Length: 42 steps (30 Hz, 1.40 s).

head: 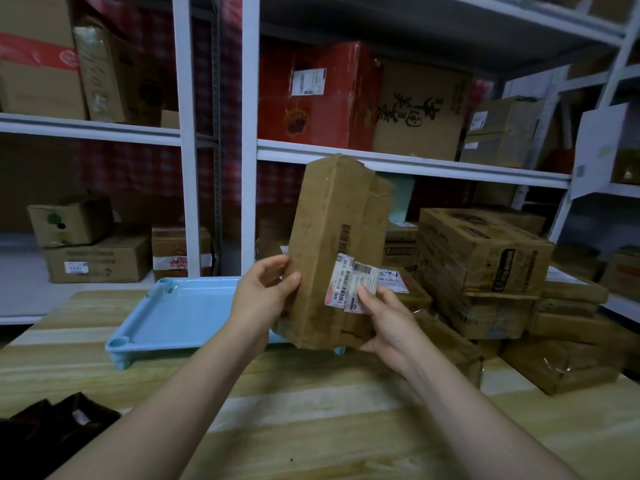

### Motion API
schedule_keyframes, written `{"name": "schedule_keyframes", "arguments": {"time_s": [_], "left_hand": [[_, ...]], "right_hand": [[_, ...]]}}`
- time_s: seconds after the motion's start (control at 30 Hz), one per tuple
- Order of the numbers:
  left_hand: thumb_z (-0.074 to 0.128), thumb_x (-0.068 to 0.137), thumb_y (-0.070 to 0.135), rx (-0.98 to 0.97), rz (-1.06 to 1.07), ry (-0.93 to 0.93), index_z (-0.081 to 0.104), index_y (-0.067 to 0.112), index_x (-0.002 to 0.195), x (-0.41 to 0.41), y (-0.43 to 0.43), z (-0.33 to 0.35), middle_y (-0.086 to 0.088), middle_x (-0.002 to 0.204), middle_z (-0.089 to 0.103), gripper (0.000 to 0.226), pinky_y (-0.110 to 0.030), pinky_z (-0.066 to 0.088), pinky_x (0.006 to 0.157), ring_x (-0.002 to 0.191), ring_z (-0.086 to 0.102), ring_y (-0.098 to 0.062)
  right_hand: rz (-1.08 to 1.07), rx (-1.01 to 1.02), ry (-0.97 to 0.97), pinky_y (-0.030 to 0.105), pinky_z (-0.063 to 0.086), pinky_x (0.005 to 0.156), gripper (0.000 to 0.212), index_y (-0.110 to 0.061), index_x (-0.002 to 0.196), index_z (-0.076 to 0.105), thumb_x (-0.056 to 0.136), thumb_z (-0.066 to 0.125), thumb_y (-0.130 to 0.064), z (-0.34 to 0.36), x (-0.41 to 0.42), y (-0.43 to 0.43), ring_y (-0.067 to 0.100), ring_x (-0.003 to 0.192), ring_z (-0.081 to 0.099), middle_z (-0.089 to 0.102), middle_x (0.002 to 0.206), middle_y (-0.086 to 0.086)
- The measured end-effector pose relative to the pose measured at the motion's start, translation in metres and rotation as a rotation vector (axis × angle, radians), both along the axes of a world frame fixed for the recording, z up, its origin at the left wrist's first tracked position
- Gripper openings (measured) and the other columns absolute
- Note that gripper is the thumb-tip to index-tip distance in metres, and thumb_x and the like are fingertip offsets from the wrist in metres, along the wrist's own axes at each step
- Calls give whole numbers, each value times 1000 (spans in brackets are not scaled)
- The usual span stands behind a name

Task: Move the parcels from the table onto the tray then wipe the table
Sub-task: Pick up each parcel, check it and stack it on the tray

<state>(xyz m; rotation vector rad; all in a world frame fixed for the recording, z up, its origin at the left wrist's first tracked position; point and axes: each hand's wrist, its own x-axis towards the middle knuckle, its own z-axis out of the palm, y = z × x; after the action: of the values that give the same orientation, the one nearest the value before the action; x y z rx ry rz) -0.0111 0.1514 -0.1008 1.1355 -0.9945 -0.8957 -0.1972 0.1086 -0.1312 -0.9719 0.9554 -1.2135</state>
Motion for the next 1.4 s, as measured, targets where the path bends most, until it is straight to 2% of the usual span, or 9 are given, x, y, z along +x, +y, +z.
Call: {"name": "schedule_keyframes", "arguments": {"time_s": [0.2,0.37,0.53,0.63,0.83,1.0,1.13,1.3,1.4], "left_hand": [[54,96,36,67,33,-2,59,25,128,-5,4,-1,10,121,57,34,-26,35,89,110,46,-8],[42,96,54,122,44,-29,58,25,132,-5,4,8,7,134,54,49,-37,30,107,133,41,-19],[29,97,58,105,-14,10,61,34,111,-8,6,14,10,107,60,43,-34,27,93,103,54,-13],[24,98,59,77,-21,35,59,32,122,-10,6,15,5,111,63,50,-34,26,93,101,57,-14],[24,99,57,53,-34,89,55,30,129,-11,11,19,7,103,63,50,-35,23,94,104,56,-15],[24,99,58,73,-46,106,55,27,131,-3,11,17,-1,123,63,55,-38,24,99,109,57,-16],[25,96,62,97,-54,122,57,25,129,2,11,17,-1,130,59,59,-39,24,97,118,54,-18],[32,94,64,106,-56,37,60,27,119,1,17,19,8,122,58,53,-34,27,93,117,49,-17],[44,91,64,83,-48,-6,62,30,119,-1,17,18,13,121,61,48,-31,29,85,114,52,-14]], "right_hand": [[-69,-47,-22,57,56,90,32,-24,125,60,94,66,-20,4,2,3,23,95,74,79,99,4],[-89,-77,-33,48,55,92,29,-16,126,62,99,57,-27,17,-1,11,23,104,71,77,108,7],[-99,-141,90,24,40,67,33,-18,124,65,104,46,-35,27,-2,20,5,95,64,74,111,0],[-105,-182,149,20,38,67,33,-25,128,63,104,45,-38,32,0,23,-1,95,61,72,115,-6],[-140,-246,274,44,48,105,27,-46,120,62,103,51,-27,31,-2,21,14,117,63,71,121,-7],[-120,-237,324,24,41,91,40,-36,139,54,105,46,-16,35,-2,22,5,117,50,52,119,-19],[-152,-158,353,20,43,57,32,-35,133,57,104,47,-38,35,1,18,9,71,53,64,87,-5],[-74,15,135,29,48,66,37,-27,99,60,98,42,-59,39,4,25,22,89,65,71,109,7],[-37,19,-49,41,53,93,38,-21,100,64,101,43,-52,41,3,29,29,105,65,69,112,15]]}}
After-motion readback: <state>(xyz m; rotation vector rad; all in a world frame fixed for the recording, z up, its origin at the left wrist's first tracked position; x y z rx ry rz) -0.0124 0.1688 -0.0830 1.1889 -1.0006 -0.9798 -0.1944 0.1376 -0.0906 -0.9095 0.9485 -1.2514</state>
